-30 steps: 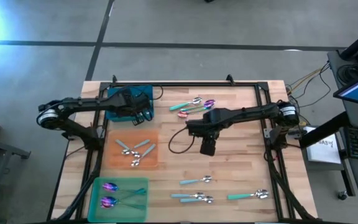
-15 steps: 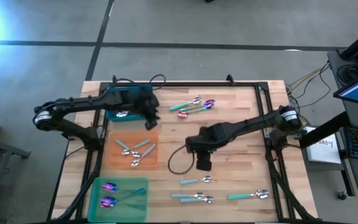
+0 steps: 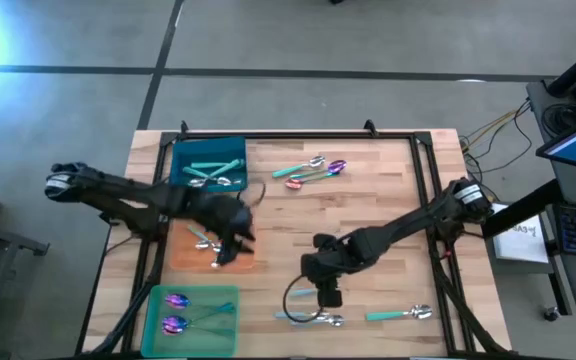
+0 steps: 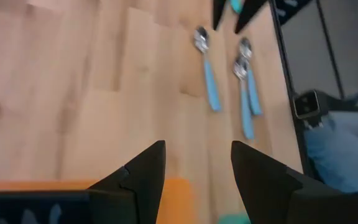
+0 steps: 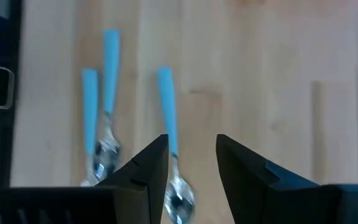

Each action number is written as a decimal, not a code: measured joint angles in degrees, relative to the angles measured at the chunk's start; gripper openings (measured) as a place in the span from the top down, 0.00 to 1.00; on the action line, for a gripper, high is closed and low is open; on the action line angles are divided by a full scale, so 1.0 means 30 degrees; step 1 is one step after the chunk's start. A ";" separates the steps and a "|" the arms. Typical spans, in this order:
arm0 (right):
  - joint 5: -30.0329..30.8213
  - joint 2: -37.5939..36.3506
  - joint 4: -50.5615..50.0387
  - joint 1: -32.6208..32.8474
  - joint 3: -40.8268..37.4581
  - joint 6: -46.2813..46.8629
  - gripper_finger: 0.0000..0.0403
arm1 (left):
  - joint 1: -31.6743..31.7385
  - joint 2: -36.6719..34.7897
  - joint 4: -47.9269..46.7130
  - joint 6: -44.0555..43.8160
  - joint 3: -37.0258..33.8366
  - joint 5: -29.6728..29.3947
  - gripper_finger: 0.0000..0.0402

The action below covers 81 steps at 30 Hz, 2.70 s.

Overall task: Sort silverware by color (type)
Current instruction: Put the blue spoon into the orange bin

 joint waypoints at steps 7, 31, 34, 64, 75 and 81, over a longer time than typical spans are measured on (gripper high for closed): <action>0.0045 0.0000 0.3439 0.0889 -0.1665 0.0022 0.71 | -0.6635 -0.0250 0.0440 -0.4112 -0.0002 -0.7261 0.59; 0.0576 0.2597 0.6143 0.1666 -0.3709 0.0968 0.73 | -1.2772 -0.0112 0.3727 -0.6475 0.1326 -1.7221 0.59; 0.0741 0.2911 0.6172 0.1666 -0.3711 0.0923 0.74 | -1.2772 -0.0112 0.3743 -0.6411 0.1397 -1.7232 0.59; 0.7493 0.1107 0.2728 -0.0369 -0.1523 -0.0452 0.97 | -1.2881 0.4175 0.3532 -0.6625 0.1388 -2.2370 0.59; 1.0945 0.0761 0.4328 -0.2179 0.0589 -0.4180 0.97 | -1.2171 0.4260 0.1601 -0.6939 0.1353 -2.6710 0.59; 1.2325 0.0750 0.9020 -0.2257 0.0940 -0.8015 0.97 | -1.1700 0.4653 0.1620 -0.7942 0.1335 -3.1817 0.59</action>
